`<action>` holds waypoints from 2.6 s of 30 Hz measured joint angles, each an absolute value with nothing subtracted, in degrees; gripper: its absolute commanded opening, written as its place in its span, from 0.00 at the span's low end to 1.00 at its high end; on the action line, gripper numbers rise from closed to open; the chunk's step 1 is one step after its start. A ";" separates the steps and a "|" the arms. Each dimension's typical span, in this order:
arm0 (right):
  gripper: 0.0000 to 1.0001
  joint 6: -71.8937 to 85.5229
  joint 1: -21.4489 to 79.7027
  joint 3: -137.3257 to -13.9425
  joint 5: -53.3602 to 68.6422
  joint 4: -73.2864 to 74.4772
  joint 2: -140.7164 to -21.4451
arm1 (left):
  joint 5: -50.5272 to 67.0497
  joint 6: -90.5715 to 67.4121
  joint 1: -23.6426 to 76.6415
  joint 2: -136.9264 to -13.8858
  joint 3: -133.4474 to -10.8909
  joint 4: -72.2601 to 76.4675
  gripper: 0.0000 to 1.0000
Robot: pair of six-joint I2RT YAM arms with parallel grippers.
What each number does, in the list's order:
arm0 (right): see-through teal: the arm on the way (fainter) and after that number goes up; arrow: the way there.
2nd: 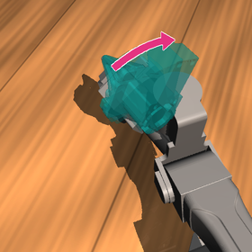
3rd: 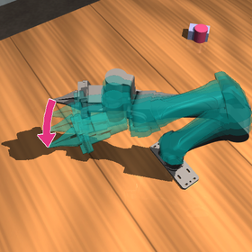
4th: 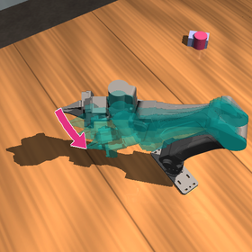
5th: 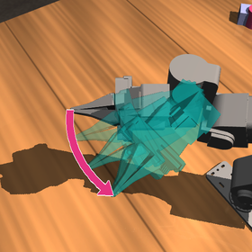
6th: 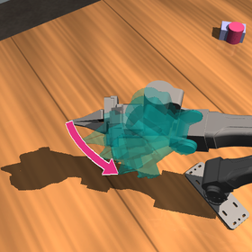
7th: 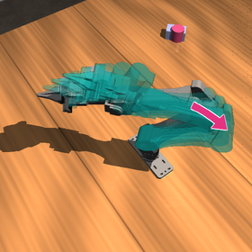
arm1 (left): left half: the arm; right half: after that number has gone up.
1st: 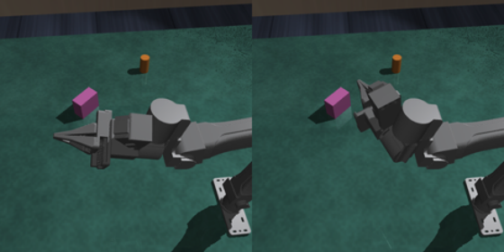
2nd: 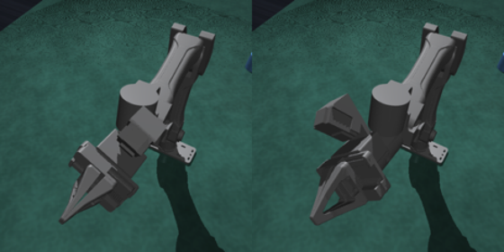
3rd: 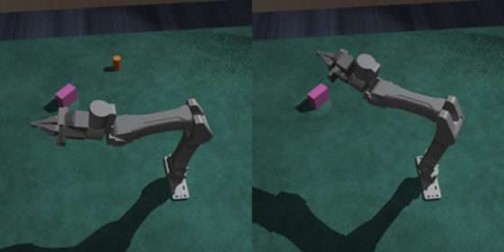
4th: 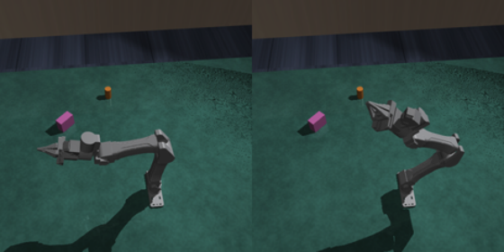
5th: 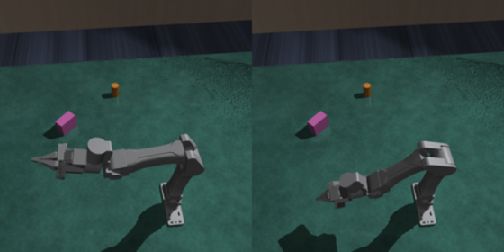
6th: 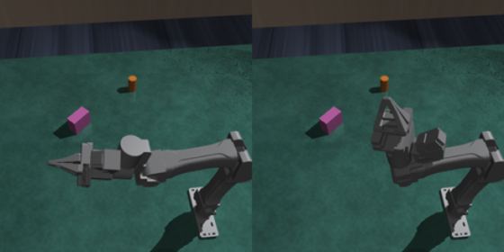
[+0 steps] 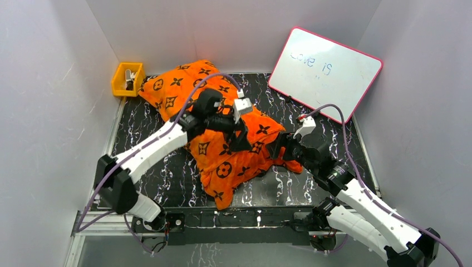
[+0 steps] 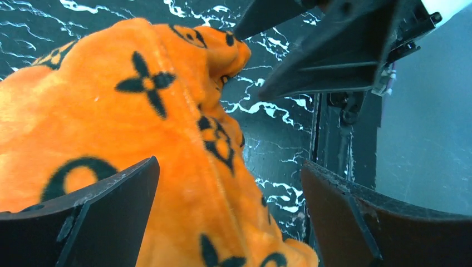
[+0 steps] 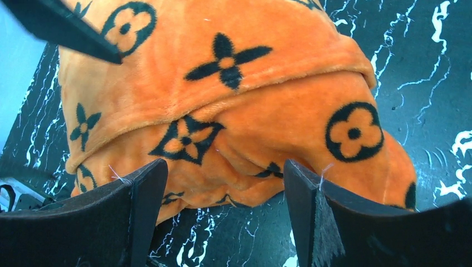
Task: Remove the pillowcase from the pillow
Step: Move the pillow to the center of the board, then remove the pillow from the pillowcase.
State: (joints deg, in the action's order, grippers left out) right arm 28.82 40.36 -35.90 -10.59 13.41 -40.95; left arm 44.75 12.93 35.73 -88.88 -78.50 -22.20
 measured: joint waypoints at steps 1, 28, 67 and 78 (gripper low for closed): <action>0.84 28.99 40.36 -35.88 -10.90 13.89 -40.69 | 41.80 11.42 38.46 -86.17 -74.89 -18.09 0.98; 0.84 32.40 40.36 -35.66 -14.02 20.67 -36.75 | 6.90 14.57 50.41 -75.55 -52.93 10.68 0.85; 0.79 27.33 40.60 -40.27 -10.07 21.50 -46.78 | -9.19 27.70 50.81 -78.59 -59.81 2.09 0.00; 0.79 25.19 48.73 -47.99 -13.26 11.20 -59.88 | -15.90 27.00 47.59 -83.79 -68.20 -2.28 0.00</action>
State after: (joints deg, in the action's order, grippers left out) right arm 25.19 48.73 -47.99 -13.26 11.20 -59.88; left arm -15.90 27.00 47.59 -83.79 -68.20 -2.28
